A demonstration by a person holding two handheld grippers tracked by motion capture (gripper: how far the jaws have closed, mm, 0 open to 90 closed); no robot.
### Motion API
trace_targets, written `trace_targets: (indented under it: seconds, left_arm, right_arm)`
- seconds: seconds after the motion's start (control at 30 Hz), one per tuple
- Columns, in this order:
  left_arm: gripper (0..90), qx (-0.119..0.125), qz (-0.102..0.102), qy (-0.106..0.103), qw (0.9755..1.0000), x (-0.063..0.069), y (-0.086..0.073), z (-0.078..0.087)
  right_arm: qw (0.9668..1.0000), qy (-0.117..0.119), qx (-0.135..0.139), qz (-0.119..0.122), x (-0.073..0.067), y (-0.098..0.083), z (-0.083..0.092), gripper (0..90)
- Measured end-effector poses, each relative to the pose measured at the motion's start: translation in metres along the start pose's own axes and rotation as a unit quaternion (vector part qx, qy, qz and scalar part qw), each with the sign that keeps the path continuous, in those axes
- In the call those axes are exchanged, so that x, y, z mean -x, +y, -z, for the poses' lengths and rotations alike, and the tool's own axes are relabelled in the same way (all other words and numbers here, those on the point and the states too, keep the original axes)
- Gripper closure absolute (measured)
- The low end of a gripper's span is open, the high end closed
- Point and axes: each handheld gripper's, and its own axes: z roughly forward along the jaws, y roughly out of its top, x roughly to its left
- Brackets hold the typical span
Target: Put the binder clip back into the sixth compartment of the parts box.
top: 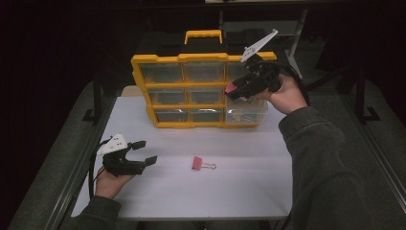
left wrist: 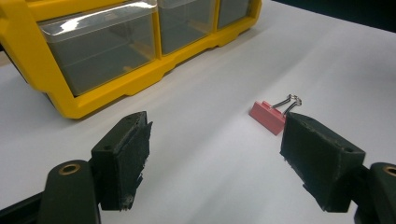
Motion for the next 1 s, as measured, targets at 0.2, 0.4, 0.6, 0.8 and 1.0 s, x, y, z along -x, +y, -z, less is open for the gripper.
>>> trace_targets:
  seconds: [0.2,0.4,0.6,0.8,1.0]
  left_arm:
    - [23.4,0.003,0.002,-0.002,1.0,0.001,0.0,-0.001]
    - [23.4,0.0,-0.004,-0.002,1.0,0.0,0.0,0.0]
    - [23.4,0.001,0.0,-0.003,1.0,0.001,0.001,0.0]
    - [23.4,0.002,0.003,-0.003,1.0,0.0,0.0,0.001]
    - [23.4,0.005,0.003,-0.001,1.0,0.001,0.001,0.002]
  right_arm:
    - [0.9994,-0.018,-0.01,-0.028,0.011,-0.01,0.005,48.5]
    - [0.9986,-0.031,-0.013,-0.041,0.02,-0.02,0.009,48.5]
    - [0.9981,-0.033,-0.021,-0.047,0.024,-0.027,0.005,48.5]
    - [0.9979,-0.033,-0.027,-0.05,0.026,-0.034,-0.001,48.4]
    - [0.9974,-0.026,-0.036,-0.057,0.027,-0.038,-0.006,47.3]
